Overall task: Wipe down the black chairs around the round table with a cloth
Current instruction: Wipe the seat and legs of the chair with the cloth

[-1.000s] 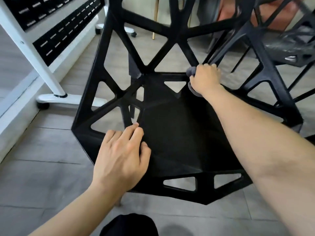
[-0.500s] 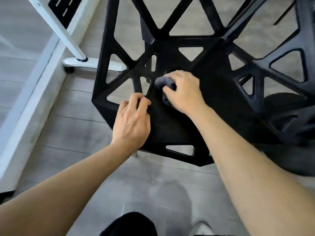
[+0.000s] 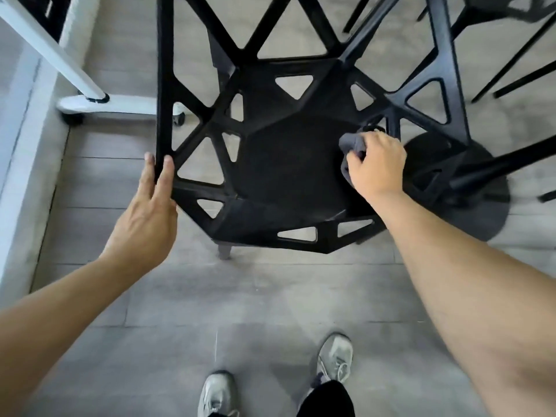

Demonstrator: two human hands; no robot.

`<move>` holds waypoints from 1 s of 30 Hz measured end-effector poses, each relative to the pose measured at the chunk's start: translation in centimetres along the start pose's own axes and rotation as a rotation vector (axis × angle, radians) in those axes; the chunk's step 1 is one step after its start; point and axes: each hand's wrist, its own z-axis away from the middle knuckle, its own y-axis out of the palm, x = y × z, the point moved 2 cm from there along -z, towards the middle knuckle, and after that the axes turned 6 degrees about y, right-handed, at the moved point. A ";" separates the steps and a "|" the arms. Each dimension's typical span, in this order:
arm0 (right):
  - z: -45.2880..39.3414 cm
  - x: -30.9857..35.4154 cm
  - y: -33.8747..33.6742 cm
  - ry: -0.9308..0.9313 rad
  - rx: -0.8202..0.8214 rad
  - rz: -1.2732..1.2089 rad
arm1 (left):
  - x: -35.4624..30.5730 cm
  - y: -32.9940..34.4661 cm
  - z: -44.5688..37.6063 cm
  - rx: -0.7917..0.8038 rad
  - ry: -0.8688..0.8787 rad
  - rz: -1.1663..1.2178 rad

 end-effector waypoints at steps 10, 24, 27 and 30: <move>13.5 20.1 3.9 -0.131 0.076 -0.319 | 0.8 0.5 0.0 0.016 0.036 -0.101; 11.7 -2.2 -0.2 0.246 -0.236 -0.008 | -0.7 2.9 1.4 0.067 0.261 -0.500; 10.2 -3.1 -1.6 0.434 -0.135 0.149 | -1.3 2.3 0.9 0.107 0.224 -0.504; 10.5 -1.4 -2.8 0.451 -0.020 0.171 | -2.5 1.0 0.2 0.191 0.179 -0.508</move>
